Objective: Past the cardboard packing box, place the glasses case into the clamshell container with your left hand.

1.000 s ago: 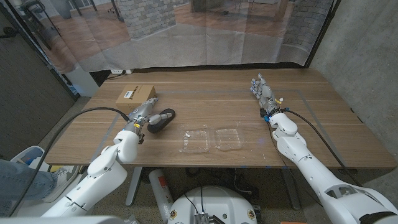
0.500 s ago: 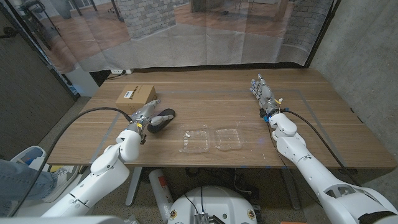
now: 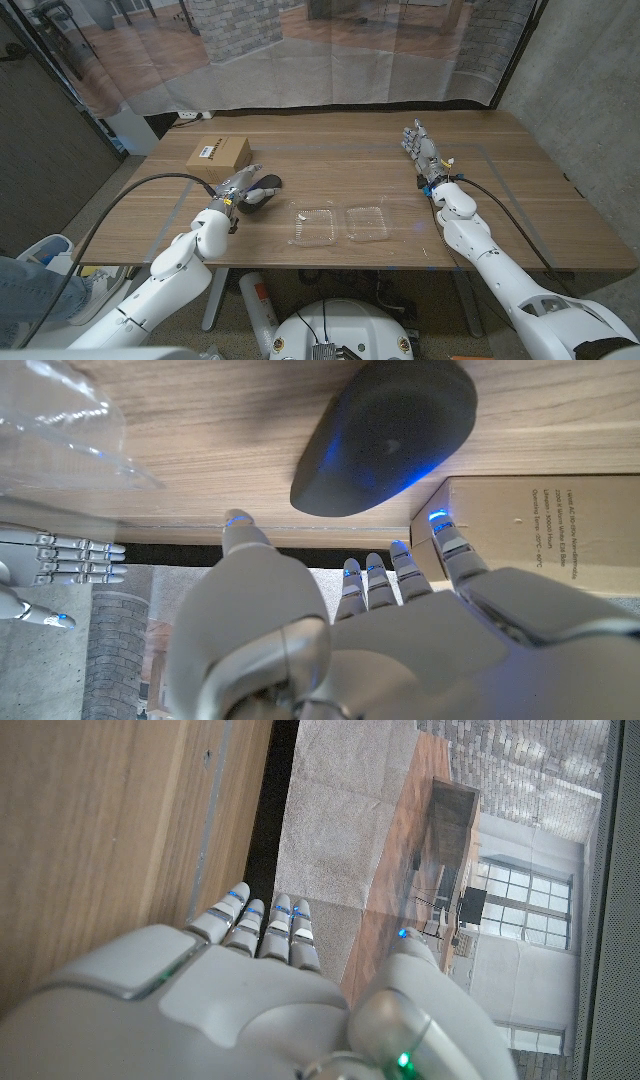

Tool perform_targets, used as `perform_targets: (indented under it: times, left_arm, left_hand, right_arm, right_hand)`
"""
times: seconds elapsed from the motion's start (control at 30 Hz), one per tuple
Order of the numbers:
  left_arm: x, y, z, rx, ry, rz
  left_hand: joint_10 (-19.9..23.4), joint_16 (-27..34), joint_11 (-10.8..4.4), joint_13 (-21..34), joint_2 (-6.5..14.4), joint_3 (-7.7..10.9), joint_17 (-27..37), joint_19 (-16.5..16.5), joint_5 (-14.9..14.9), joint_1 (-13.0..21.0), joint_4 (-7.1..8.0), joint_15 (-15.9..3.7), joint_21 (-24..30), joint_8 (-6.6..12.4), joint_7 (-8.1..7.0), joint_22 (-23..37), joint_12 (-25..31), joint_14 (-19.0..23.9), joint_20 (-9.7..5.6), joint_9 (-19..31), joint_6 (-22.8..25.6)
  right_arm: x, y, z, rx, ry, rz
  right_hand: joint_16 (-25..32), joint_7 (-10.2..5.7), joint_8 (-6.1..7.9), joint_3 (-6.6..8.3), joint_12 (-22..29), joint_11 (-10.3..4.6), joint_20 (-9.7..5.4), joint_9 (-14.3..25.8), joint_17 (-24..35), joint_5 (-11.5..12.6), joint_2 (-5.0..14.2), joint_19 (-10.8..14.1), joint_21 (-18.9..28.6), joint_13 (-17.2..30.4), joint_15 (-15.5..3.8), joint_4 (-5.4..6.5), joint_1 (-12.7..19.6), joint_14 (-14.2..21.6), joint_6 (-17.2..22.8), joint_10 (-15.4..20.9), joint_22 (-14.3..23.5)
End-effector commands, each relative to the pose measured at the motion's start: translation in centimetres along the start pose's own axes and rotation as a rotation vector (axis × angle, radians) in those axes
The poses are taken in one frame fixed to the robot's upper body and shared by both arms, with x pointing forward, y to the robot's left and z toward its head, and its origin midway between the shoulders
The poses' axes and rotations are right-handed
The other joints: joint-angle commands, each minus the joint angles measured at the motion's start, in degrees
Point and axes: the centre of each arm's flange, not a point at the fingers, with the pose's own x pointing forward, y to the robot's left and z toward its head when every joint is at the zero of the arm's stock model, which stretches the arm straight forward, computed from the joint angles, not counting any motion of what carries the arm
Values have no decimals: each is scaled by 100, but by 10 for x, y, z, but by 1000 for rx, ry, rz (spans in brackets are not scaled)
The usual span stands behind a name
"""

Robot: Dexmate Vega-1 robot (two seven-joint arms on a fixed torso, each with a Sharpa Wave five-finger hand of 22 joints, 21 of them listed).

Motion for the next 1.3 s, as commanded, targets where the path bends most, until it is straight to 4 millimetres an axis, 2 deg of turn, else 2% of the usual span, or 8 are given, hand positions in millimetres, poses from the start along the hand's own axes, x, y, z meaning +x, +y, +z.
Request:
perform_targets:
  times: [0.03,0.97,1.3]
  left_arm:
    - [2,-5,1,0,9,-35]
    - [13,-12,7,16,36,-96]
    - [15,-16,10,24,52,-121]
  left_hand:
    - [86,40,-2,19,26,-14,29,114,23,101,-31,-3,57,58,14,39,43,96,17,34,123]
    - [187,65,-67,28,68,-15,42,229,-3,182,-53,-8,74,80,-24,56,63,238,40,37,269]
    - [259,97,-80,32,98,-17,49,341,-25,222,-60,-49,103,143,-26,68,77,379,40,44,488]
  right_arm:
    - [1,1,-4,9,4,-2]
    - [1,-1,-6,18,4,-6]
    - [1,-1,-8,30,5,-2]
  right_hand:
    - [-1,-22,-10,25,0,-20,-96,29,15,-6,32,-25,26,24,10,-34,47,29,30,29,17]
    - [0,-30,-12,12,0,-28,-89,30,16,-9,35,-25,26,24,12,-43,40,33,27,31,17]
    - [0,-30,-10,8,1,-28,-91,30,16,-10,38,-23,27,24,15,-45,38,34,32,34,17]
